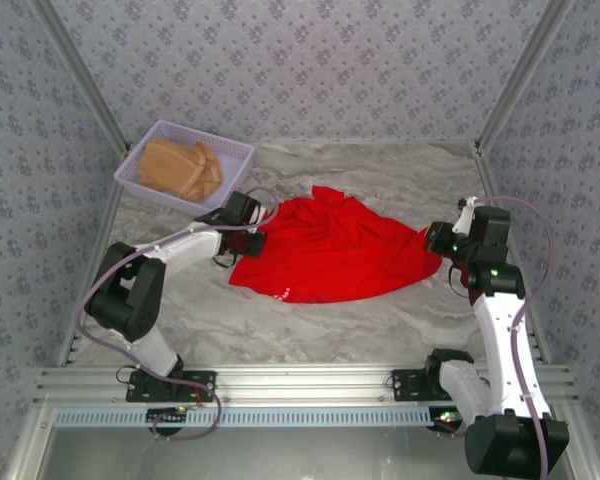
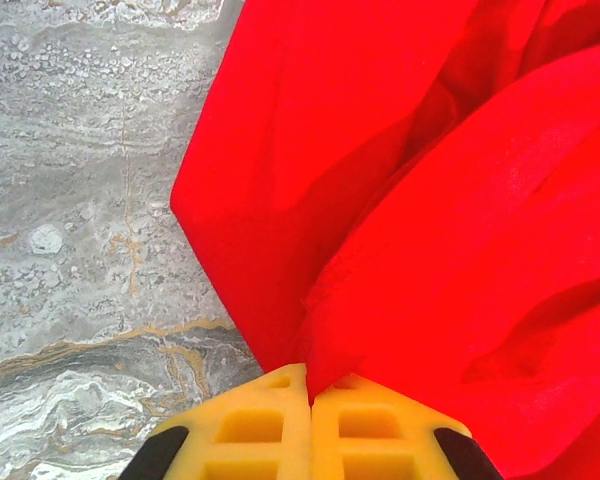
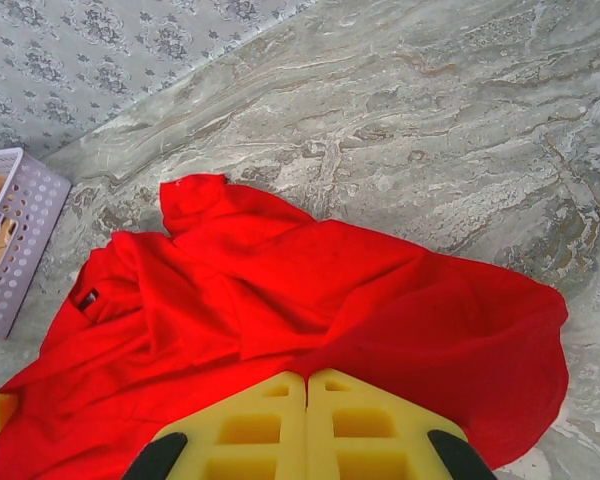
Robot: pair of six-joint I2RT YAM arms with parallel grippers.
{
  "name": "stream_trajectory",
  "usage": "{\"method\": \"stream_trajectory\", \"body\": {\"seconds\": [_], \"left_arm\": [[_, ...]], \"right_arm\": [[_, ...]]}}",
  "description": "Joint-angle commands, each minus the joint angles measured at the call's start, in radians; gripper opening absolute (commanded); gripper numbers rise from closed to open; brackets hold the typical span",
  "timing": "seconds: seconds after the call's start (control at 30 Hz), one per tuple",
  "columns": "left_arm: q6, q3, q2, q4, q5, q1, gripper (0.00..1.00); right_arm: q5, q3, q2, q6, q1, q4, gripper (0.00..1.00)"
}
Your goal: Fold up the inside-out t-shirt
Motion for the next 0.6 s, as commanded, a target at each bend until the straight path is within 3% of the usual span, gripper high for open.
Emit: {"method": "stream_trajectory", "body": {"seconds": [0.0,0.17,0.23,0.37,0.57], "left_arm": [[-0.042,-0.026,-0.057,0.039,0.145,0.033,0.0],[-0.238,-0.12,-0.274,0.157,0.345,0.123,0.0],[-0.319,-0.137,-0.384,0.199,0.377,0.16,0.0],[-0.4,-0.086,-0.577,0.22,0.325,0.201,0.0],[-0.397,0.095,-0.703,0.138,0.225,0.217,0.0]], "right_arm": [[-0.015,0.014,0.003,-0.014,-0.002,-0.006,0.0],[-0.025,0.07,0.027,0.032,-0.004,0.046,0.0],[-0.016,0.128,0.045,0.041,-0.007,0.063,0.0],[-0.002,0.319,0.105,0.052,-0.033,0.062,0.0],[-0.004,0.565,0.095,0.087,-0.034,0.005,0.0]]}}
